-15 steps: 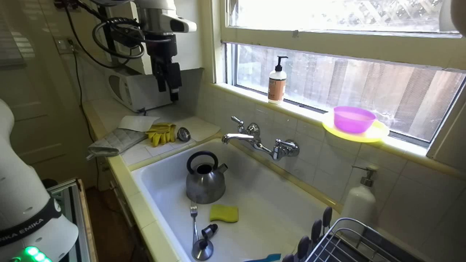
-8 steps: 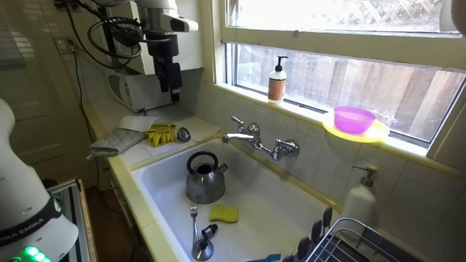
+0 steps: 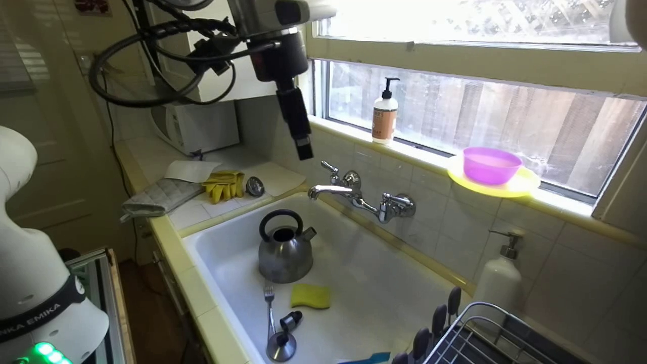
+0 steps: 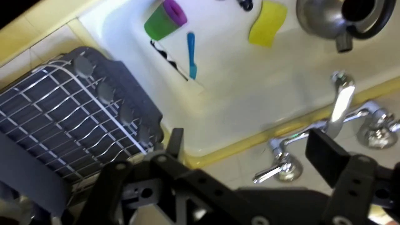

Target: Put the plate inside the drying rack

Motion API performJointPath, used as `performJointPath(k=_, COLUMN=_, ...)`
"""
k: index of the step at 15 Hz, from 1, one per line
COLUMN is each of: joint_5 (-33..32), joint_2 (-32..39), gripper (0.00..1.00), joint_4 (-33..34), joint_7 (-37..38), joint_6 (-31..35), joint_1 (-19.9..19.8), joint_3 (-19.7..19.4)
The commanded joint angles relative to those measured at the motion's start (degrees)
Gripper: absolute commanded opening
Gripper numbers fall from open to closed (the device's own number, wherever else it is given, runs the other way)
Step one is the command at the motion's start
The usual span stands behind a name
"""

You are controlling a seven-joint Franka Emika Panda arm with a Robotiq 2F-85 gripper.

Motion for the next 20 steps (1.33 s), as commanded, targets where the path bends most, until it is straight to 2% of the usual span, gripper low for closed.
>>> performJointPath(k=1, joint_5=-2.20, joint_2=9.22, gripper=1.00, joint_4=5.49, joint_7=4.67, joint_6=10.68, joint_1=-3.87, joint_3=-2.14)
performJointPath(k=2, joint_5=-2.38, joint_2=11.54, gripper=1.00, joint_4=6.94, joint_7=6.43, joint_6=13.49, joint_1=-4.92, joint_3=-2.47)
performJointPath(k=4, joint_5=-2.92, joint_2=13.72, gripper=1.00, joint_4=9.25, joint_7=11.58, joint_6=14.87, joint_1=-6.54, joint_3=-1.77)
performJointPath(k=5, joint_5=-1.47, joint_2=10.57, gripper=1.00, joint_4=6.25, joint_7=6.38, joint_6=13.90, joint_1=-5.08, joint_3=-2.98)
performJointPath(k=12, joint_5=-1.49, joint_2=11.61, gripper=1.00, joint_4=7.33, joint_7=6.64, joint_6=14.08, joint_1=-4.94, joint_3=-3.09)
performJointPath(k=14, joint_5=-4.96, joint_2=13.68, gripper=1.00, joint_4=8.86, joint_7=10.11, joint_6=14.64, joint_1=-6.82, joint_3=-2.32)
performJointPath(k=15, joint_5=-8.91, joint_2=14.85, gripper=1.00, joint_4=9.70, joint_7=11.68, joint_6=14.86, joint_1=-8.08, joint_3=-1.55)
performJointPath(k=18, joint_5=-11.34, joint_2=19.00, gripper=1.00, joint_4=13.32, joint_7=12.20, joint_6=14.31, joint_1=-7.81, joint_3=-2.57)
performJointPath(k=20, joint_5=-9.30, joint_2=22.41, gripper=1.00, joint_4=16.19, joint_7=11.24, joint_6=15.26, joint_1=-6.78, joint_3=-3.87)
